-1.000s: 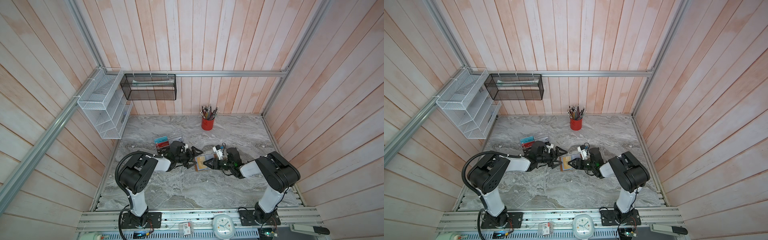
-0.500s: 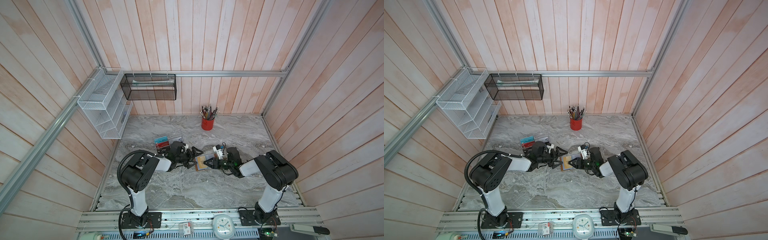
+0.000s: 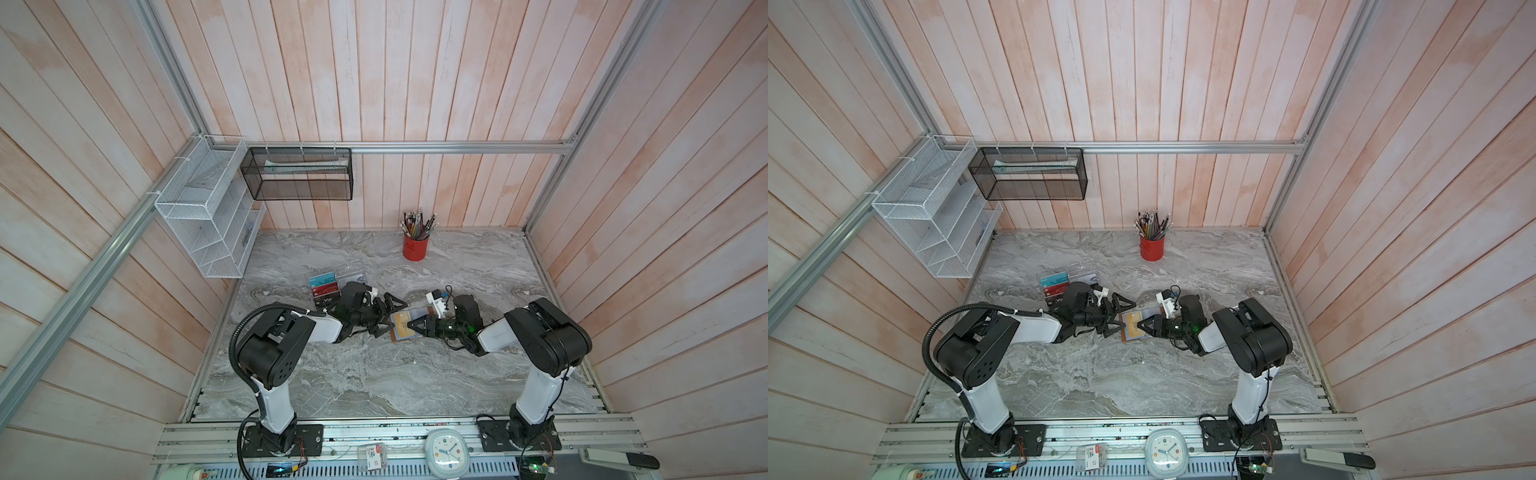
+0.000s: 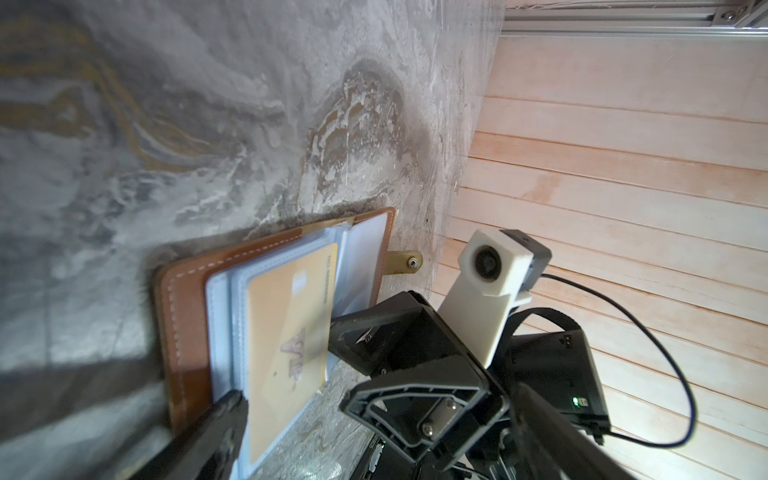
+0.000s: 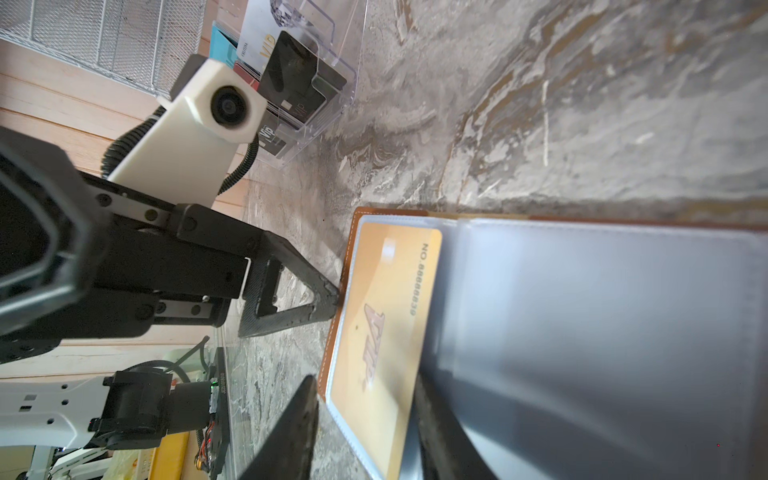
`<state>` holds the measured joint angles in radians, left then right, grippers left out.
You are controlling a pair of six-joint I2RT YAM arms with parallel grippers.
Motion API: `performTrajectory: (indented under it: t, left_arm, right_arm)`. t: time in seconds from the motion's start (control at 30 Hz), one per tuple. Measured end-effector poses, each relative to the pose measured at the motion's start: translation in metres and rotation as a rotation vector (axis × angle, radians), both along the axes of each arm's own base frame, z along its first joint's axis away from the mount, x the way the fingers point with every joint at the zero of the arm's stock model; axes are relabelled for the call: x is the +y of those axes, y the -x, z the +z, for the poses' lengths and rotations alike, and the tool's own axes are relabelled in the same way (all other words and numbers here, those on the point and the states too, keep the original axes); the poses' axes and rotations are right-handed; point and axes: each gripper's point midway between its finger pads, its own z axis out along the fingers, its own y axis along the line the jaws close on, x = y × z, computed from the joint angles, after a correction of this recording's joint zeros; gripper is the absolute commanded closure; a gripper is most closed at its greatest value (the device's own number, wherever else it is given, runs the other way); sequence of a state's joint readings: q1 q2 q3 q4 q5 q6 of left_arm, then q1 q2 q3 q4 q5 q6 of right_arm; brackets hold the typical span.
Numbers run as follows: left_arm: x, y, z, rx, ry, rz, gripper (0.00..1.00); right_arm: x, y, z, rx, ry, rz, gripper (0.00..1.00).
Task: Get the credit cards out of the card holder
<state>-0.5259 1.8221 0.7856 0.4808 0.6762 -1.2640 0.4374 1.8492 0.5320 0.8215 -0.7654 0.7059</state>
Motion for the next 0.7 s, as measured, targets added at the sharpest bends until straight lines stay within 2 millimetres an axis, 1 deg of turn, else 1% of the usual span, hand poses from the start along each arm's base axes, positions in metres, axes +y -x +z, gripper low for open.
performTrajectory:
  t: [0.1, 0.33, 0.57, 0.7]
  left_arm:
    - [0.000, 0.000, 0.004, -0.007, 0.004, 0.000, 0.00]
    - [-0.003, 0.001, 0.005, -0.005, 0.004, -0.008, 0.00]
    - [-0.004, 0.003, -0.007, 0.018, -0.010, -0.012, 0.00]
    - [-0.004, 0.003, -0.008, 0.020, -0.011, -0.011, 0.00]
  right_arm:
    - [0.000, -0.001, 0.000, 0.004, -0.006, -0.003, 0.64]
    - [0.000, -0.002, -0.001, 0.016, -0.019, -0.006, 0.67]
    - [-0.002, -0.002, -0.002, 0.017, -0.022, -0.007, 0.70]
    - [-0.004, -0.002, -0.003, 0.021, -0.024, -0.009, 0.71]
